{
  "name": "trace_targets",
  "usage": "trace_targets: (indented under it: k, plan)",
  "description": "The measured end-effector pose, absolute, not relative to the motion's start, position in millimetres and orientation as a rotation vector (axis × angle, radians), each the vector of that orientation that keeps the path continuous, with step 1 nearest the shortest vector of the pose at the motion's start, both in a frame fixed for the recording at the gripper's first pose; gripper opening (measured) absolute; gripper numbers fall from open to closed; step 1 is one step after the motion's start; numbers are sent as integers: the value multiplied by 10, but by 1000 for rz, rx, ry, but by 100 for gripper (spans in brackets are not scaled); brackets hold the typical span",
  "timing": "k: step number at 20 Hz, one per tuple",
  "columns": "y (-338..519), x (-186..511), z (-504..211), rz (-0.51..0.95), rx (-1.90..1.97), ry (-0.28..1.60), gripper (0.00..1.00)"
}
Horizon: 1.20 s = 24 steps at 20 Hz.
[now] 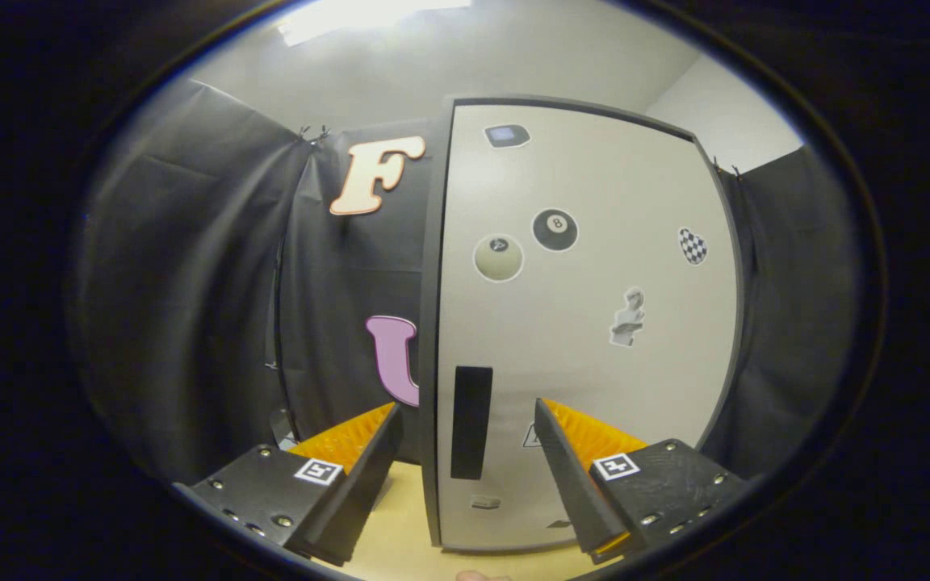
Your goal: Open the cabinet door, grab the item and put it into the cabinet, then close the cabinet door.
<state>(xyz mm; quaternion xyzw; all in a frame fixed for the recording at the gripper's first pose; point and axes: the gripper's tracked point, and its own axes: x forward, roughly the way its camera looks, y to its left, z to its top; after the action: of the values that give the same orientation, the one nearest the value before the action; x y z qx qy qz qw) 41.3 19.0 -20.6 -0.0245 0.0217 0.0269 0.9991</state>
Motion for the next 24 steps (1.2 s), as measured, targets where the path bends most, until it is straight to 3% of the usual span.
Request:
trace_targets:
  k: [3, 7, 9, 11, 17, 18, 19, 24]
  plan:
    - [181, 601, -344, 19, -70, 73, 97]
    - [203, 826, -457, -24, -60, 96, 80]
    - [190, 915, -481, -50, -67, 89, 80]
    - [214, 981, -536, -58, -59, 102, 59]
    - [204, 1086, -627, -114, -34, 131, 30]
    - [176, 1064, -644, -119, -21, 140, 29]
    - [183, 1079, -635, -122, -24, 134, 21]
    - [176, 1010, -641, -112, -38, 144, 20]
